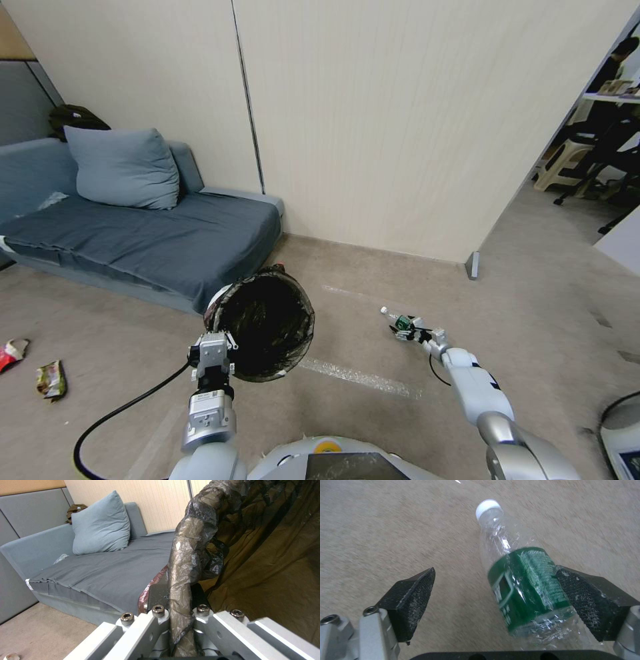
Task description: Pick up the trash bin, then pick up the garbage from the floor and place it into the trash bin.
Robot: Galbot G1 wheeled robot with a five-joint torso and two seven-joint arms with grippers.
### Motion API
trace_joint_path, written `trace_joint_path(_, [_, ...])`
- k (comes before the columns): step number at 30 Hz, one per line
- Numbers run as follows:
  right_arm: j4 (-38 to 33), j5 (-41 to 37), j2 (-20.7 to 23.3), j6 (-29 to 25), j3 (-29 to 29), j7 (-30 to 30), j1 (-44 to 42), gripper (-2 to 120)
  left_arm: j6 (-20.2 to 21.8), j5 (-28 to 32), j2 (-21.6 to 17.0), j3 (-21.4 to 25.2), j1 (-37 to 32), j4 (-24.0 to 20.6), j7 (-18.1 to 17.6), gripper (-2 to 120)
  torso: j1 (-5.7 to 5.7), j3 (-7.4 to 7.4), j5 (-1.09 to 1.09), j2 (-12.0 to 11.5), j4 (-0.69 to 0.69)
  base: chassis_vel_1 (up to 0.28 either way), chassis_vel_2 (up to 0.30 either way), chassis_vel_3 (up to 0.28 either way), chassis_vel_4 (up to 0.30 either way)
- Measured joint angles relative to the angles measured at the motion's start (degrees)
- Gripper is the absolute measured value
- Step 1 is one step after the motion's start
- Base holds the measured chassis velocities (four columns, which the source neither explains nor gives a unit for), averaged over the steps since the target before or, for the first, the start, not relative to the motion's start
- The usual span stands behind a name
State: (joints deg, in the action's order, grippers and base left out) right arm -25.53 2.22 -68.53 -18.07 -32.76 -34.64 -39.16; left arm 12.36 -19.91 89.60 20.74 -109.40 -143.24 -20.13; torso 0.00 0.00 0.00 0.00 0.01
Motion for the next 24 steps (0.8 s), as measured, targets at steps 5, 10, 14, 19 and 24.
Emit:
trace_joint_path(5, [1.14,-1.04,1.1,1.17,-0.33,0.65,-0.04,89,-0.06,0.0,-0.02,-0.05,0.02,0.0,-0.05,0,0.0,0.0,0.01,0.0,-0.01,0.0,0.0,0.0,0.0])
trace_joint_path(10, [1.66,-2.23,2.06,2.16,-0.56,0.93,-0.59,76,-0.1,0.0,-0.14,-0.27,0.15,0.0,-0.13,0,0.0,0.0,0.0,0.0,-0.02,0.0,0.0,0.0,0.0])
trace_joint_path(14, [1.47,-2.47,1.91,2.18,-0.57,0.94,-1.02,65,-0.11,0.0,-0.2,-0.45,0.2,0.0,-0.15,0,0.0,0.0,0.0,0.0,-0.01,0.0,0.0,0.0,0.0])
trace_joint_path(19, [0.71,-2.59,0.9,1.97,-0.57,0.95,-1.57,47,-0.12,0.01,-0.4,-0.53,0.22,0.0,-0.17,0,0.0,0.0,0.0,0.0,0.0,0.0,0.0,0.0,0.0])
trace_joint_path(24, [0.58,-2.93,-0.35,1.83,-0.59,1.82,-1.81,38,-0.12,0.08,-0.72,-0.35,0.13,0.0,-0.2,0,0.0,0.0,0.0,0.0,-0.02,0.0,0.0,0.0,0.0])
